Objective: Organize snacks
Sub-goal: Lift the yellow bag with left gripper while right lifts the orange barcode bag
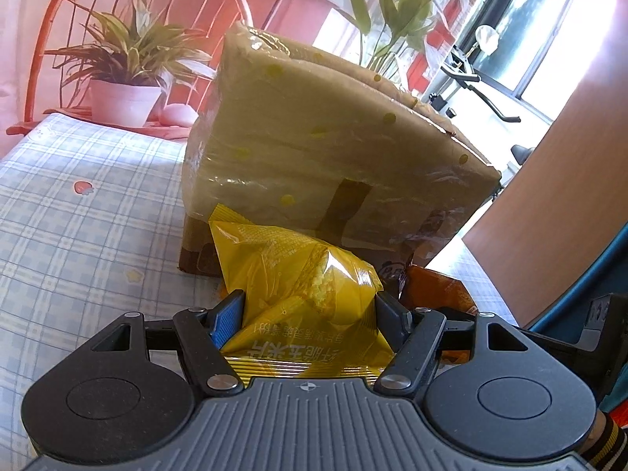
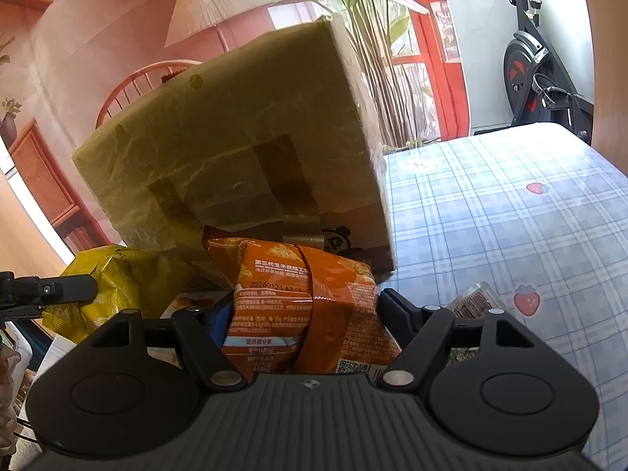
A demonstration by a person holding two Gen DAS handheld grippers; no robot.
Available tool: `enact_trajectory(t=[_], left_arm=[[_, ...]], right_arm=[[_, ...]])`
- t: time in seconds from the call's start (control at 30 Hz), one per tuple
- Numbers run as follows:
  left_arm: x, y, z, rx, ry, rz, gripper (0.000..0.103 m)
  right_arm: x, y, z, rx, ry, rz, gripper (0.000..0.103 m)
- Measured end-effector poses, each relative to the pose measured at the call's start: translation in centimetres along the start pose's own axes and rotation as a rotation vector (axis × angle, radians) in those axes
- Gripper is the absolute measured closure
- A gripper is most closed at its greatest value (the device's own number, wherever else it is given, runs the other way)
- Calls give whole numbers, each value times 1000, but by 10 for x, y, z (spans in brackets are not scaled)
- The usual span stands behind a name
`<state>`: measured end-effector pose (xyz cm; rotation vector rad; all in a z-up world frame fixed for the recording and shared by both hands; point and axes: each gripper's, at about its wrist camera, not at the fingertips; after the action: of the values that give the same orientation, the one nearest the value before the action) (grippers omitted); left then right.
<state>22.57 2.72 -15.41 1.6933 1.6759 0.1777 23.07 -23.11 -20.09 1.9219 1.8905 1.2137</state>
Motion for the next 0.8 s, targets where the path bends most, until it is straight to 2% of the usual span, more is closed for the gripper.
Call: enact_trajectory(t=[0.8], left_arm=[[3, -4, -58, -111, -3, -4, 30]], right_arm=[[12, 10, -48, -110, 18, -16, 30]])
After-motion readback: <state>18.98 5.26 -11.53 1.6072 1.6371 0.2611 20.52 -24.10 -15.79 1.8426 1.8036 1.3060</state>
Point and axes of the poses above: each gripper's, at about its wrist camera, not at the fingertips, and z roughly the way its jaws point, x to its left, y to its top, and after that the axes turned 9 degrees about x, right-handed
